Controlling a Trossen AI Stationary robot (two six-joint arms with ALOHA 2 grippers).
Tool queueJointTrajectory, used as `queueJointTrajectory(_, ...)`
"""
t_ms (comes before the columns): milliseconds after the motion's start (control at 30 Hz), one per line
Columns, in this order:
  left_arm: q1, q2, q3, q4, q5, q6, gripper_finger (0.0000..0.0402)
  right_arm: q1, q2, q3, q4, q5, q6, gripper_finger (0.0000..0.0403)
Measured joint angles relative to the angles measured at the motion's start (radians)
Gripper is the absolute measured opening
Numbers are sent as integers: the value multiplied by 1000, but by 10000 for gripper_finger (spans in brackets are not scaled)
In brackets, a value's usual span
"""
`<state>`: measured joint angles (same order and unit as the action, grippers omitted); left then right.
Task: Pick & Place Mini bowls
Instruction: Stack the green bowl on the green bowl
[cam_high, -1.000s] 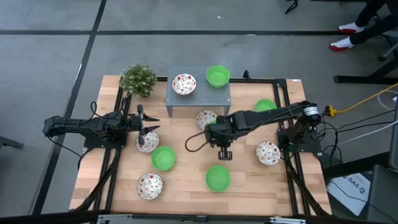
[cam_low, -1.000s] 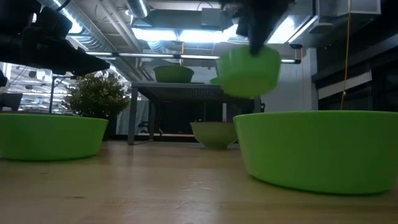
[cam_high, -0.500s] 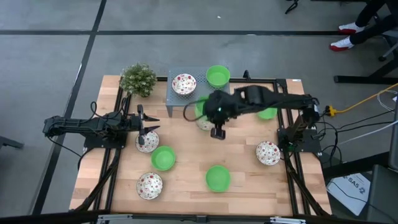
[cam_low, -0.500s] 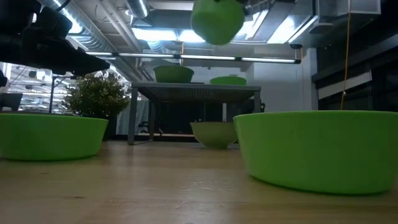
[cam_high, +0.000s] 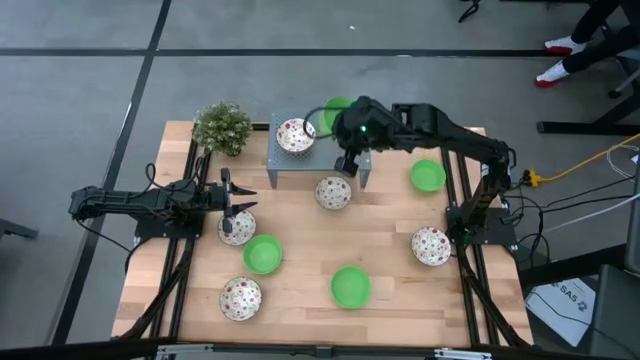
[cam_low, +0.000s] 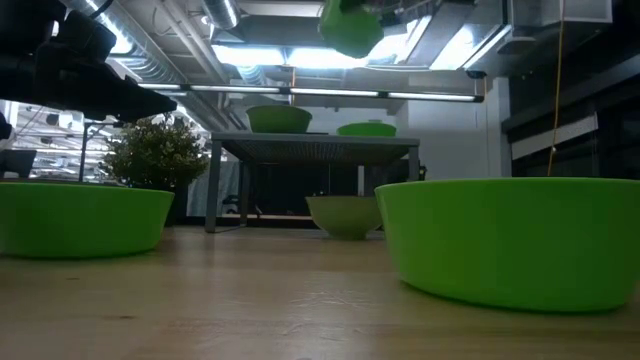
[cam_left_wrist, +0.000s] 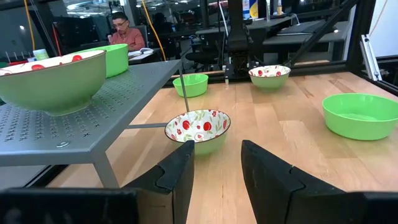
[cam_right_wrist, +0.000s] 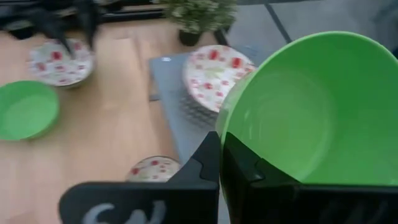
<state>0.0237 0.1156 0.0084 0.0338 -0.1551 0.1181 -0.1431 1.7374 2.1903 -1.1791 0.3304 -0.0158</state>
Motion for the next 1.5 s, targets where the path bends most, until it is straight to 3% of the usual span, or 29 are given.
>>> queueJointTrajectory(200, 0, 0, 0, 0, 0, 0, 128, -99, 0, -1, -2, 0, -35, 3)
queueJointTrajectory(700, 0, 0, 0, 0, 0, 0, 127, -265, 25, -3, -27, -161, -85, 6)
queueJointTrajectory(1133, 0, 0, 0, 0, 0, 0, 128, -279, 170, -3, -81, -167, -140, 7)
queueJointTrajectory(1500, 0, 0, 0, 0, 0, 0, 128, -279, 201, -3, -142, -166, -139, 7)
